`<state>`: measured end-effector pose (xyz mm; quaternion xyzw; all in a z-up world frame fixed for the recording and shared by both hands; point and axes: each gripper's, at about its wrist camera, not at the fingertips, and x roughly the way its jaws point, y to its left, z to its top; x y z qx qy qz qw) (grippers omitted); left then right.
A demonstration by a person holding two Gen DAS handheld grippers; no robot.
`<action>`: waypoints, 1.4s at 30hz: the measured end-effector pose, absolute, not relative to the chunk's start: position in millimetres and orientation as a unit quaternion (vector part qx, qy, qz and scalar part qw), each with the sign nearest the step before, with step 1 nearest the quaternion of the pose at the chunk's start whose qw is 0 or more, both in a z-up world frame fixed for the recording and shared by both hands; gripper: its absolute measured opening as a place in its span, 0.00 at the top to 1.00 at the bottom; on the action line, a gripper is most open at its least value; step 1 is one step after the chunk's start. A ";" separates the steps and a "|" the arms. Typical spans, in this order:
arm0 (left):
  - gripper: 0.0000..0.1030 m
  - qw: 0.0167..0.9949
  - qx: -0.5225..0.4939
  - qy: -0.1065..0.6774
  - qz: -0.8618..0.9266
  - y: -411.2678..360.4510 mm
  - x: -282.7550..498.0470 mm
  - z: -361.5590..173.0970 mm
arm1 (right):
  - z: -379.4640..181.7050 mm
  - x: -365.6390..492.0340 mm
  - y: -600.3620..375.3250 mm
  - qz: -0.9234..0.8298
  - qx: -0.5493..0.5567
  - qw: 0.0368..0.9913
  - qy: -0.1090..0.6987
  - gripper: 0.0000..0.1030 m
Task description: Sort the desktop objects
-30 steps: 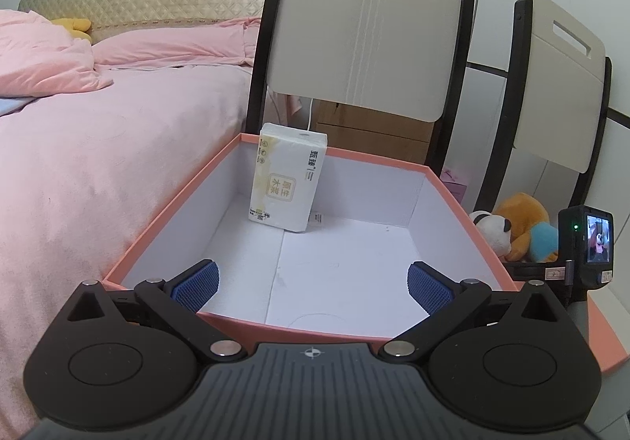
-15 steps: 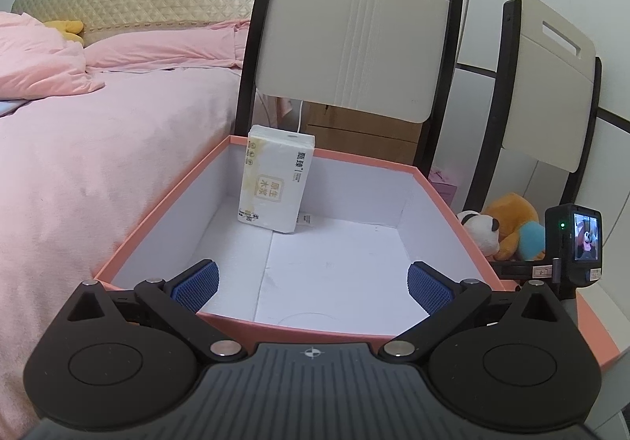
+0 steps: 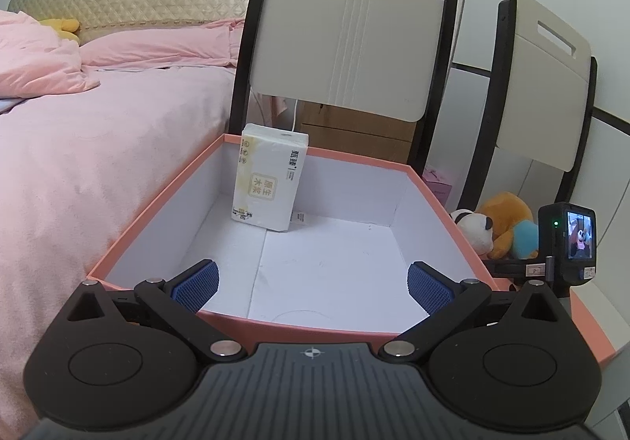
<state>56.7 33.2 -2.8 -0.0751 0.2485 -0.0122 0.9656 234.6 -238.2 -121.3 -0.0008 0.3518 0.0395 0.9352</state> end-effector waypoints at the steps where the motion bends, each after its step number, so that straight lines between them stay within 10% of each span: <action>1: 0.00 0.966 -0.074 0.249 -0.012 32.7 57.0 -3.1 | -121.4 234.7 -238.4 0.039 -0.001 0.935 0.352 0.00; 42: 0.00 0.967 -0.069 0.243 -0.023 27.0 50.3 -3.8 | -122.1 231.0 -235.1 0.036 0.002 0.936 0.351 0.00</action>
